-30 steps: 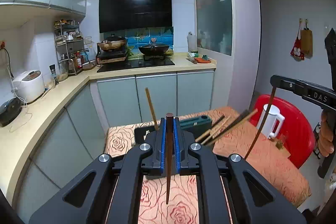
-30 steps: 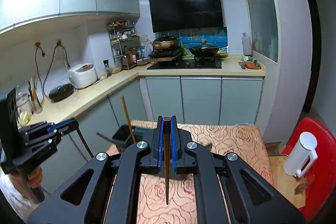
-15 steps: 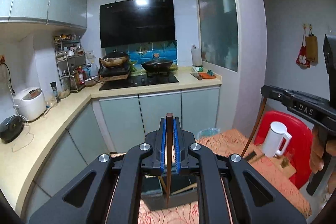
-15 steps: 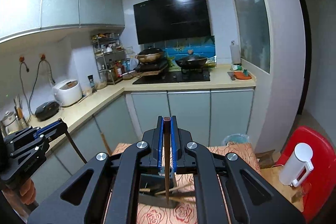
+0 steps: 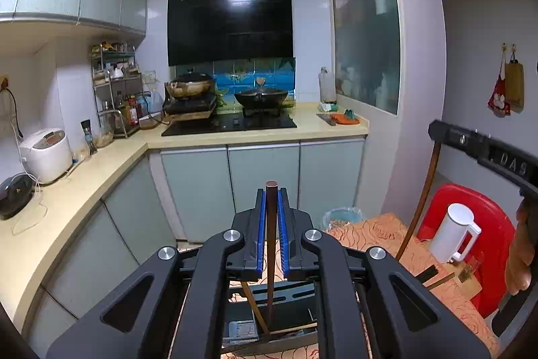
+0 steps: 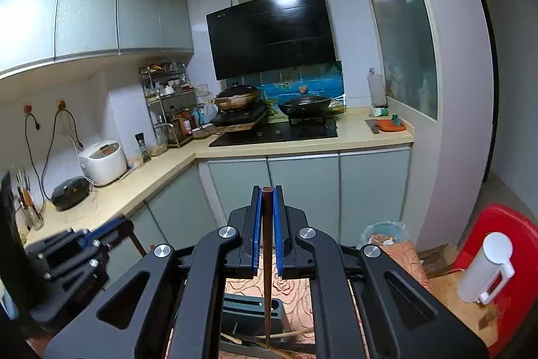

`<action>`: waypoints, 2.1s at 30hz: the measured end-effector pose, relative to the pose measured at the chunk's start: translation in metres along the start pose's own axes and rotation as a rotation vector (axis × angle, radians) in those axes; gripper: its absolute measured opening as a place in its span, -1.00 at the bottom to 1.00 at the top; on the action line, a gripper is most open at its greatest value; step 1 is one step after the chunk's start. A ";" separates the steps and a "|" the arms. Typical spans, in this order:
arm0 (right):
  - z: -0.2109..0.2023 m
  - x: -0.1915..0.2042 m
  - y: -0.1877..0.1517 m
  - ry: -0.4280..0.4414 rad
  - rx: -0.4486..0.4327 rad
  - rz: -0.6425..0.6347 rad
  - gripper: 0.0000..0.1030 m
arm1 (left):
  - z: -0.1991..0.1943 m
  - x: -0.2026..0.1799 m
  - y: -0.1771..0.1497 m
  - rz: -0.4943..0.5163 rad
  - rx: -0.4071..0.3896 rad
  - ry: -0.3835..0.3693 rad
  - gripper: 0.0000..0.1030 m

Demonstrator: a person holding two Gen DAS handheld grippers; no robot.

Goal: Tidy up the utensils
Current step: 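Lift the chopsticks and carry both tools over the green holder, then lower the chopsticks into the holder and open both tools, then raise both open tools away from the holder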

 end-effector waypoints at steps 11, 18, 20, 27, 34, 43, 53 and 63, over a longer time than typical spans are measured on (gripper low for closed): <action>0.023 0.003 -0.018 0.021 0.014 -0.005 -0.86 | 0.022 0.005 -0.018 -0.023 0.046 0.004 -0.87; 0.035 0.008 -0.036 0.027 0.075 -0.023 -0.86 | 0.030 0.009 -0.031 -0.030 0.073 0.003 -0.87; 0.037 0.010 -0.040 0.035 0.091 -0.024 -0.85 | 0.028 0.011 -0.032 -0.034 0.074 0.000 -0.86; 0.035 0.017 -0.042 0.034 0.091 -0.020 0.16 | 0.014 0.026 -0.027 -0.086 0.050 0.011 0.28; 0.025 0.017 -0.039 0.021 0.106 -0.045 0.17 | -0.005 0.040 -0.029 -0.098 0.023 0.026 0.64; -0.006 0.010 -0.054 -0.015 0.114 -0.027 0.51 | -0.024 0.051 -0.058 -0.081 0.037 0.067 0.77; -0.048 0.019 -0.100 -0.010 0.110 -0.004 0.87 | -0.052 0.052 -0.110 -0.065 0.052 0.098 0.83; -0.075 0.048 -0.155 -0.036 0.114 -0.093 0.87 | -0.087 0.050 -0.167 -0.055 0.045 0.132 0.86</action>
Point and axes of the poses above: each gripper's, at about its wrist camera, not at the fingertips, and z roughly the way its jaws point, x to its left, y to its top, the point moved 1 cm from there along z, roughly the way its jaws point, and after that the axes turned 11 degrees about y, right-handed, at the moved point
